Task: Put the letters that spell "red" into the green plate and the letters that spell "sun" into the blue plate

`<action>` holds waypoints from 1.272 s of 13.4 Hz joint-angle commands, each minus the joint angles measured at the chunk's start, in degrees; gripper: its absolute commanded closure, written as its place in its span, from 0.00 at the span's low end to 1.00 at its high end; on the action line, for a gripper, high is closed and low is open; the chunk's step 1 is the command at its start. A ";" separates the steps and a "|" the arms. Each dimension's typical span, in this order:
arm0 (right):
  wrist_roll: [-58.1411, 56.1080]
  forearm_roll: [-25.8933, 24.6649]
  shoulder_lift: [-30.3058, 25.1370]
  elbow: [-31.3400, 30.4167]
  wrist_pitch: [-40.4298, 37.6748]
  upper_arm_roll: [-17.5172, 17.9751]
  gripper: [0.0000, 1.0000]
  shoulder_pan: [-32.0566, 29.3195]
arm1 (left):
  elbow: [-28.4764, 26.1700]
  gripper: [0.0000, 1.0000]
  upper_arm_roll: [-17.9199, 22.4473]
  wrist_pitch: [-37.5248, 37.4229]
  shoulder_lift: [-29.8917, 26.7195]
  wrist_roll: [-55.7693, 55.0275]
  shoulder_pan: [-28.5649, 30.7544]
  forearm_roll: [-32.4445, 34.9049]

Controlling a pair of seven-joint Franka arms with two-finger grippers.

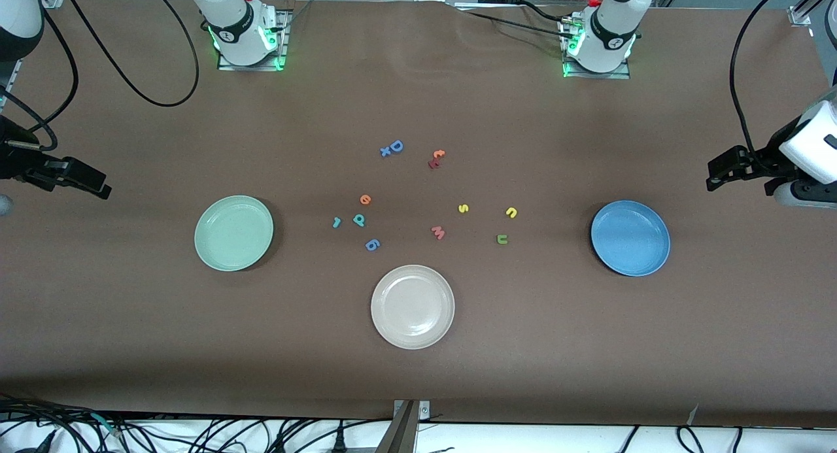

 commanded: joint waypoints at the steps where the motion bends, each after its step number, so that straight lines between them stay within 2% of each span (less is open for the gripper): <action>1: 3.50 -0.45 0.11 -0.45 -0.38 0.20 0.00 1.60 | 0.08 0.00 0.07 -0.96 -0.35 1.16 0.04 -1.78; 11: 20.30 0.26 4.23 -0.45 0.24 0.29 0.00 12.06 | 0.16 0.00 0.07 -1.49 -0.35 1.16 -0.14 -1.78; 17: 30.49 0.26 10.73 -0.45 4.97 0.29 0.00 20.31 | 0.16 0.00 0.07 -1.58 -0.35 1.16 -0.14 -1.96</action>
